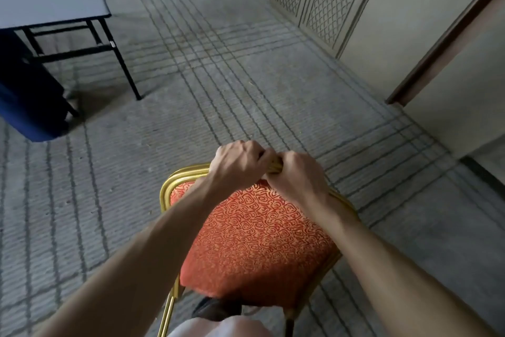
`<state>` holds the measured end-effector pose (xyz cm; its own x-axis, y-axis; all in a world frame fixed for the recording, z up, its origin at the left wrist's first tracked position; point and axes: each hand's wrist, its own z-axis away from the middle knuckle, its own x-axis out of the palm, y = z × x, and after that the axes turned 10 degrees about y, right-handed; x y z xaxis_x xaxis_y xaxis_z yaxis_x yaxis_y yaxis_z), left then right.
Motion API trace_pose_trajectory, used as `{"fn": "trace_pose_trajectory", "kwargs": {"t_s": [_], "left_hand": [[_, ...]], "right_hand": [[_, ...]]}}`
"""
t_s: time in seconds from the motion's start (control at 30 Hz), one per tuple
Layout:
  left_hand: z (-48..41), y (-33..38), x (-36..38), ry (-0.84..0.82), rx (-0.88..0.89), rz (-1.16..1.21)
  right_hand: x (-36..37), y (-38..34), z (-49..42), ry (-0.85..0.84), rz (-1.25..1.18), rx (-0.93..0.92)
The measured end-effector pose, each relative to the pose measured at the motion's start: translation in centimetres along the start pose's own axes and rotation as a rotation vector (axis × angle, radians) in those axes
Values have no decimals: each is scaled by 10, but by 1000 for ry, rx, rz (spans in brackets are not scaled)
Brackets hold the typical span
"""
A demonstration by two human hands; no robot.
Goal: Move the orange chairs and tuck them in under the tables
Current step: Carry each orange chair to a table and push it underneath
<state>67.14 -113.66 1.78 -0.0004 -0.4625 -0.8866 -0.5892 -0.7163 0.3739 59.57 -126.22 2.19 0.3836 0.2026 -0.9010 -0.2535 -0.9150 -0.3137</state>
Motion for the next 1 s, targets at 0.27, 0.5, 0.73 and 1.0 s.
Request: {"fn": "trace_pose_trajectory", "kwargs": {"t_s": [0.27,0.5,0.73,1.0], "left_hand": [[-102,-32,9,11,130,-60],[-158,-64,-34,133,44,-77],[-188,-94,-9,130,17,-179],[-289,-130,44,66,-151,-135]], "right_hand": [[23,4,-104,-4,13,-69],[38,-24,-188,182,5,-290],[81,-14,-226,291,-119,-456],[144,17,-332,135,-95,-485]]}}
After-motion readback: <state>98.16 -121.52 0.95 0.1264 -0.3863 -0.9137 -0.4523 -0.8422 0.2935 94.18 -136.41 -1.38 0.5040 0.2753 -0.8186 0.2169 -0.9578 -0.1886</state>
